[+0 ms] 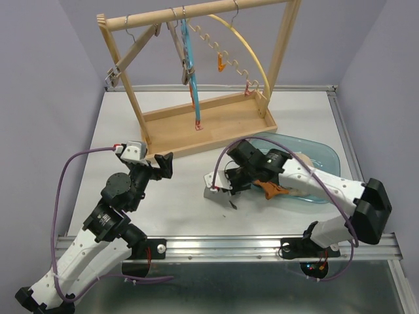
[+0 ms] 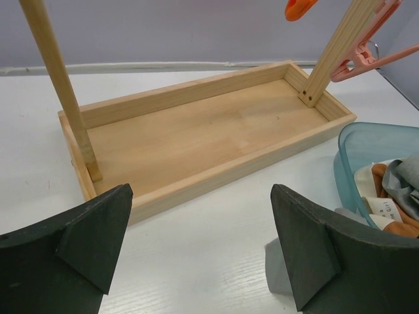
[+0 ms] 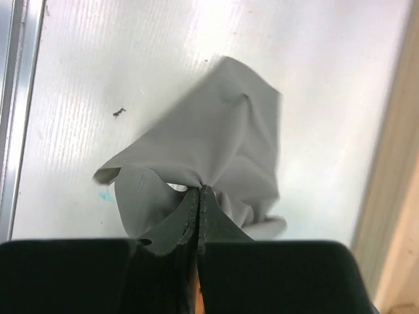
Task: Remove the underwear clipped to the hanger
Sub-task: Pick up the underwear from the center of the board, then place the underwear in the bin.
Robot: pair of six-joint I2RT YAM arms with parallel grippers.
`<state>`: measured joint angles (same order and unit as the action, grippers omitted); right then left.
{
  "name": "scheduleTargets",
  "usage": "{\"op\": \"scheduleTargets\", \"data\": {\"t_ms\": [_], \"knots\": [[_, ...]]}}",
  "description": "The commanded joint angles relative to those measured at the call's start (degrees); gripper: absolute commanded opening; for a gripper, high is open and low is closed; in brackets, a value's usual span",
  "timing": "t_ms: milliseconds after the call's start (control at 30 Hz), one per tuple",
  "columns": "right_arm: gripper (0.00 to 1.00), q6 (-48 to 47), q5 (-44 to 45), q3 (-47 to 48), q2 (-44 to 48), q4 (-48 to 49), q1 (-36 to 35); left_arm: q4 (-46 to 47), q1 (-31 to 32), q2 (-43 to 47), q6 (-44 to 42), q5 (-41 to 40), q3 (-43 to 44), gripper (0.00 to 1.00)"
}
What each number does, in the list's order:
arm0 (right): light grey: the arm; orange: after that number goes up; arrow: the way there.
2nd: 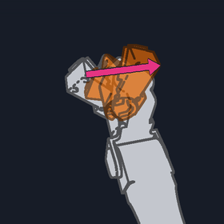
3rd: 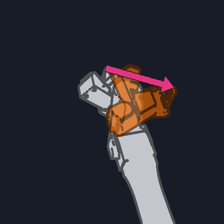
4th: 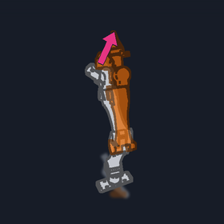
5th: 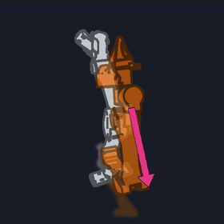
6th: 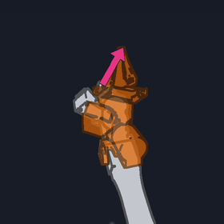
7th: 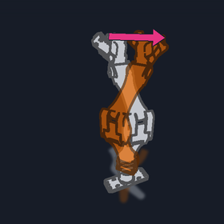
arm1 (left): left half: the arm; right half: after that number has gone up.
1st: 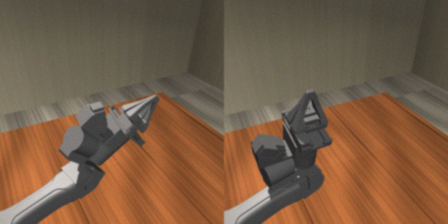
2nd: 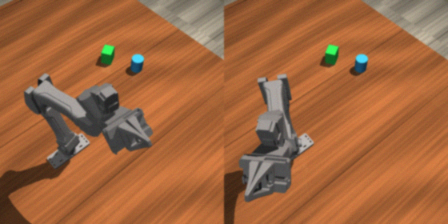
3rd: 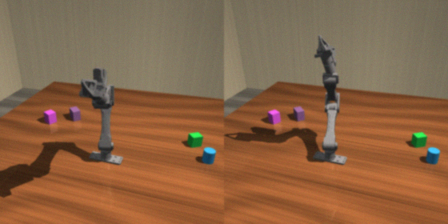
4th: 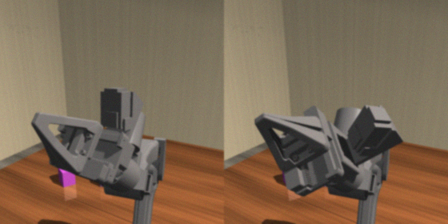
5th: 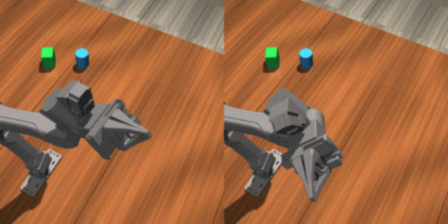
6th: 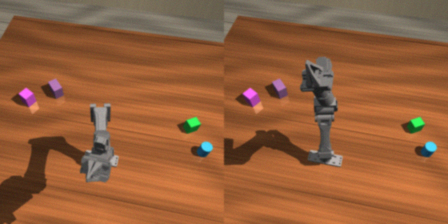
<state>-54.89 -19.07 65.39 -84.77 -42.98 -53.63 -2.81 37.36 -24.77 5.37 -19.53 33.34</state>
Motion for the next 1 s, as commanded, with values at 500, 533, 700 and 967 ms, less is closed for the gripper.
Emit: {"op": "scheduleTargets", "data": {"t_ms": [500, 533, 700, 967], "knots": [[0.01, 9.71, -4.50, 0.19, 33.17, 3.67, 34.72, 3.76, -0.71, 0.08, -0.44, 1.25, -0.82, 0.98], [0.01, 10.33, -2.92, -0.51, 33.70, 4.91, 35.69, 3.78, -0.71, 0.08, -0.36, 1.33, -0.82, 0.98], [0.01, 14.81, 3.42, -6.75, 32.93, 12.91, 38.95, 3.86, -0.71, -0.45, -0.62, 1.77, -0.82, 0.98], [0.02, 17.19, -0.79, -14.40, 27.47, 18.46, 39.30, 4.04, -0.71, -0.10, -0.79, 1.78, -1.00, 0.98]]}}
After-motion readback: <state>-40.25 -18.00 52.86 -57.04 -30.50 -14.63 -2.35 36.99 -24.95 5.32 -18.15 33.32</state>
